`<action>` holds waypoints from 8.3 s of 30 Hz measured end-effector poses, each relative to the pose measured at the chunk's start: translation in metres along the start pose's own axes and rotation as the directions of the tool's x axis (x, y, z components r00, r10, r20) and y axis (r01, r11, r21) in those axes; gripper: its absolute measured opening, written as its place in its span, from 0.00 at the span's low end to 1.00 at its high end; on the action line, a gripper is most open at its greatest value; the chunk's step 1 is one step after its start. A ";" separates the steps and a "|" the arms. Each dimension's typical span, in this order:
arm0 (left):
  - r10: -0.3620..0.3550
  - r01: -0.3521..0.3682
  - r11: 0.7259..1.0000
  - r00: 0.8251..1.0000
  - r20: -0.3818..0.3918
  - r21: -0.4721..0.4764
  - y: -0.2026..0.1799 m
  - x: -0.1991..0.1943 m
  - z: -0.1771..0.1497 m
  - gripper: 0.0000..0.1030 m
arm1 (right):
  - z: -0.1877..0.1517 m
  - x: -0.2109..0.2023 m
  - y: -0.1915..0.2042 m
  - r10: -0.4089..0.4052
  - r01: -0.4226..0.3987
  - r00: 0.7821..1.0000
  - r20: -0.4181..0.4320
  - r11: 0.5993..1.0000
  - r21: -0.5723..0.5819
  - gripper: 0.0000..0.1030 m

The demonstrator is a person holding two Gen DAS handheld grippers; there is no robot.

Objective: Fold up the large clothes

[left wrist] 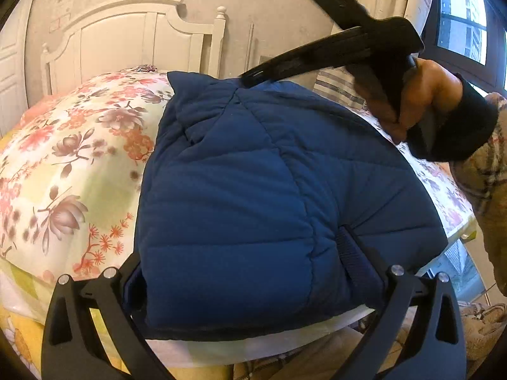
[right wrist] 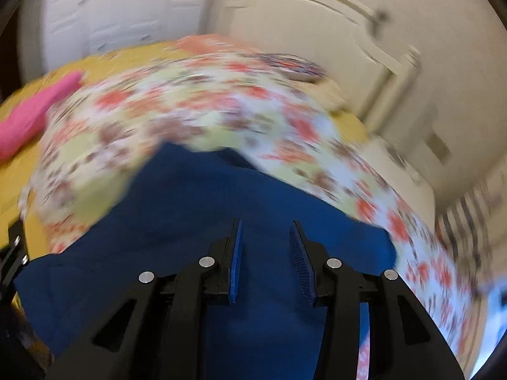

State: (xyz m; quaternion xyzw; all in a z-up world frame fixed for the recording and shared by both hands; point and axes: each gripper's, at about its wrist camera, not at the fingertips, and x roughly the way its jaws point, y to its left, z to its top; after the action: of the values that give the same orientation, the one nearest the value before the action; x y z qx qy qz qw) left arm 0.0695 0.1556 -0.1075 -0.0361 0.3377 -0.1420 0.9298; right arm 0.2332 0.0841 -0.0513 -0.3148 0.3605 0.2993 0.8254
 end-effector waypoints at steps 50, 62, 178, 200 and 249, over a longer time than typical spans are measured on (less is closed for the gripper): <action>0.023 -0.023 1.000 1.000 -0.021 -0.021 0.002 -0.006 -0.002 0.98 | -0.061 -0.032 -0.010 0.041 -0.049 0.996 0.080 0.994 0.098 0.40; 0.041 -0.043 0.999 0.998 -0.037 -0.031 0.000 -0.012 -0.001 0.98 | -0.122 -0.089 -0.043 0.240 -0.297 0.952 0.189 0.874 0.384 0.40; -0.169 0.149 0.975 0.979 -0.116 -0.168 -0.069 0.221 0.201 0.26 | -0.252 -0.045 -0.236 -0.002 -0.212 0.958 0.285 0.664 0.717 0.61; 0.290 -0.347 0.932 0.889 0.353 0.108 -0.193 -0.008 0.199 0.98 | -0.203 -0.211 -0.163 -0.428 0.274 0.901 0.069 0.685 0.676 0.96; 0.223 -0.255 0.964 0.930 0.293 0.075 -0.191 -0.031 0.179 0.98 | -0.202 -0.228 -0.129 -0.437 0.280 0.895 0.087 0.703 0.653 0.96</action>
State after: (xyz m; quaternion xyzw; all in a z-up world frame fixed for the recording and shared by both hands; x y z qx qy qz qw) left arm 0.1157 -0.0236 0.0802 0.0374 0.1951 -0.0397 0.9793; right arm 0.1159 -0.2057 0.0569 -0.0495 0.2699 0.0300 0.9611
